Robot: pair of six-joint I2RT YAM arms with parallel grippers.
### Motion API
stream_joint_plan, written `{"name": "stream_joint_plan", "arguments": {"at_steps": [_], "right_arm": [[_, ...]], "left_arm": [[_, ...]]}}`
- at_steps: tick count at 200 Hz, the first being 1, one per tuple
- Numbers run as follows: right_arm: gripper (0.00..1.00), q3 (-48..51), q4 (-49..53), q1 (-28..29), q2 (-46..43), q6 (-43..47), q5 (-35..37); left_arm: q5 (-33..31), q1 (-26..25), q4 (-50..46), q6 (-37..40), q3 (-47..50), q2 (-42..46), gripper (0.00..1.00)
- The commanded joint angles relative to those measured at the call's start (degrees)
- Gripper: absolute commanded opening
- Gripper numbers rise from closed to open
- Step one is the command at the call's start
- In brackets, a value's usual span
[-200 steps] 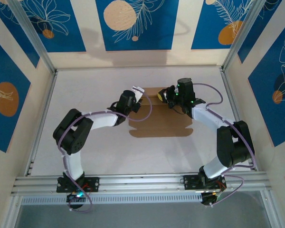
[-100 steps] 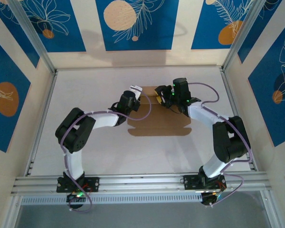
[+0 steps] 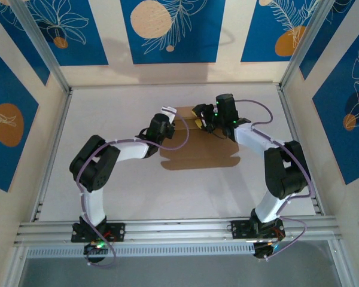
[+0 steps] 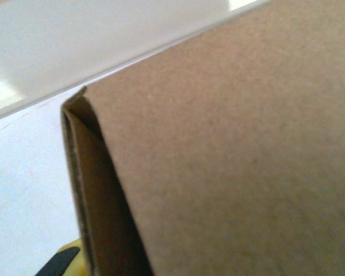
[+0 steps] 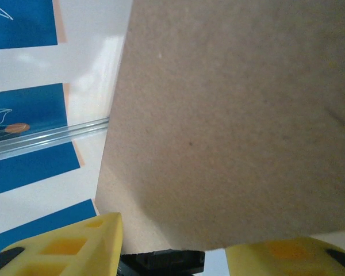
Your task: Fold the paper box
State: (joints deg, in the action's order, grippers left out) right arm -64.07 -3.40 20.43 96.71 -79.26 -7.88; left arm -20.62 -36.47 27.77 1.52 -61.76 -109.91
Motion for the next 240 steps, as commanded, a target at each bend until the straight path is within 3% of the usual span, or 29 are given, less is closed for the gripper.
{"name": "stream_joint_plan", "arguments": {"at_steps": [1,18,61,99,146,174,192,211,240], "right_arm": [[0.50,0.5,8.3,3.2,3.2,-0.2,-7.6],[0.53,-1.3,12.9,2.7,1.2,4.6,-6.3],[0.76,-7.2,28.2,-1.1,-5.0,20.2,-6.7],[0.80,-8.9,36.4,-2.1,-10.7,28.3,-9.3],[0.69,-8.2,37.8,-2.7,-18.6,32.2,-18.5],[0.62,-8.4,35.8,-4.8,-21.7,30.0,-17.9],[0.53,-10.8,36.6,-6.4,-19.4,29.5,-16.3],[0.37,-13.0,34.7,-6.8,-14.6,27.2,-18.2],[0.31,-16.0,34.0,-5.2,-7.8,26.0,-13.8]], "left_arm": [[6.0,-1.8,2.8,1.3,-1.2,-0.9,0.17],[6.9,-1.7,2.1,2.1,-1.4,-0.6,0.14],[11.5,0.1,-0.2,4.0,-2.1,0.4,0.11],[17.7,1.6,-7.1,6.8,-6.1,0.0,0.04],[23.0,2.7,-11.7,9.7,-8.8,-1.0,0.00],[24.5,3.3,-13.1,11.3,-8.9,-1.1,0.00],[25.0,3.5,-14.4,11.8,-9.6,-1.4,0.00],[24.8,3.5,-15.0,11.1,-10.5,-1.7,0.00],[22.7,3.3,-14.4,9.0,-11.2,-2.6,0.00]]}}
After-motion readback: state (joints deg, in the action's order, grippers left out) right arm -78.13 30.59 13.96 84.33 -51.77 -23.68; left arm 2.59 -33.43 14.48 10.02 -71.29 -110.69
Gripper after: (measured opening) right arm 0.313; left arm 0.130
